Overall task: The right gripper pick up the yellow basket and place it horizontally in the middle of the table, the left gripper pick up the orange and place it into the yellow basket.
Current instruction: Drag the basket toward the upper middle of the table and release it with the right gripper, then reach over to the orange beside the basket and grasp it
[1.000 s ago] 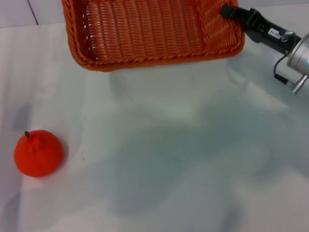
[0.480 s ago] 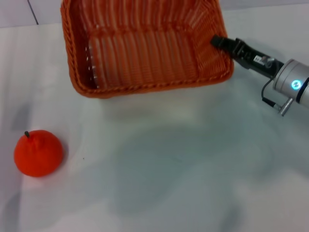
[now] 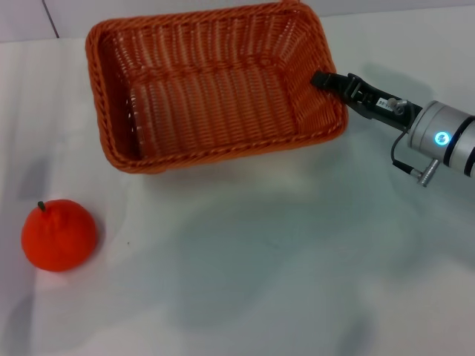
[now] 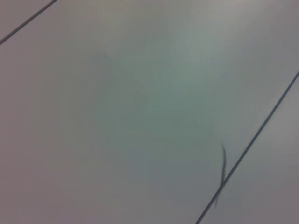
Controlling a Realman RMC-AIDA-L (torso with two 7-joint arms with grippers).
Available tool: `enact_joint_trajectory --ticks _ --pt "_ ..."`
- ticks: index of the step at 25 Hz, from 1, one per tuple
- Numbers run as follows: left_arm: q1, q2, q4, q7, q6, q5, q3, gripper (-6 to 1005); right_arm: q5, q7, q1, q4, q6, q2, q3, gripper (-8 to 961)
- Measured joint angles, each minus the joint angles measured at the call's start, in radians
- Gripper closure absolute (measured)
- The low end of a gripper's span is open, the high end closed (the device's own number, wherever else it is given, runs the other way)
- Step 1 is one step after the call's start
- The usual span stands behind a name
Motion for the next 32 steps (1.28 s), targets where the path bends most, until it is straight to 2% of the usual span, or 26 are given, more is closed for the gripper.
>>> enact_joint_trajectory --ticks 7,12,17,19,21,24,28,30,32 --pt "0.003 0.000 0.000 0.000 -0.003 0.000 0.000 142 0.001 0.002 0.001 0.001 0.004 0.000 -0.001 776" --pt "0.004 0.000 0.000 0.001 -0.005 0.000 0.000 141 0.003 0.003 0.002 0.001 0.005 -0.001 -0.001 612" --pt "0.006 0.001 0.004 -0.002 -0.004 0.001 0.003 142 0.008 0.003 -0.008 -0.006 0.005 -0.002 0.010 545" --pt "0.013 0.004 0.017 -0.007 0.007 0.002 0.030 142 0.008 0.003 -0.022 -0.019 0.006 -0.006 0.029 532" --pt "0.022 0.006 0.060 -0.032 0.021 0.002 0.086 142 0.008 0.003 -0.044 -0.041 0.017 -0.010 0.062 532" --pt "0.051 0.011 0.194 -0.121 0.036 0.002 0.244 143 0.008 0.008 -0.085 -0.089 0.041 -0.017 0.130 532" --pt "0.123 0.030 0.380 -0.235 0.064 0.018 0.461 143 0.008 0.021 -0.124 -0.128 0.056 -0.037 0.205 532" --pt "0.157 0.041 0.451 -0.275 0.095 0.081 0.514 142 0.008 0.023 -0.131 -0.131 0.058 -0.046 0.231 532" --pt "0.178 0.046 0.512 -0.301 0.127 0.181 0.521 141 0.008 0.024 -0.134 -0.137 0.058 -0.052 0.256 531"
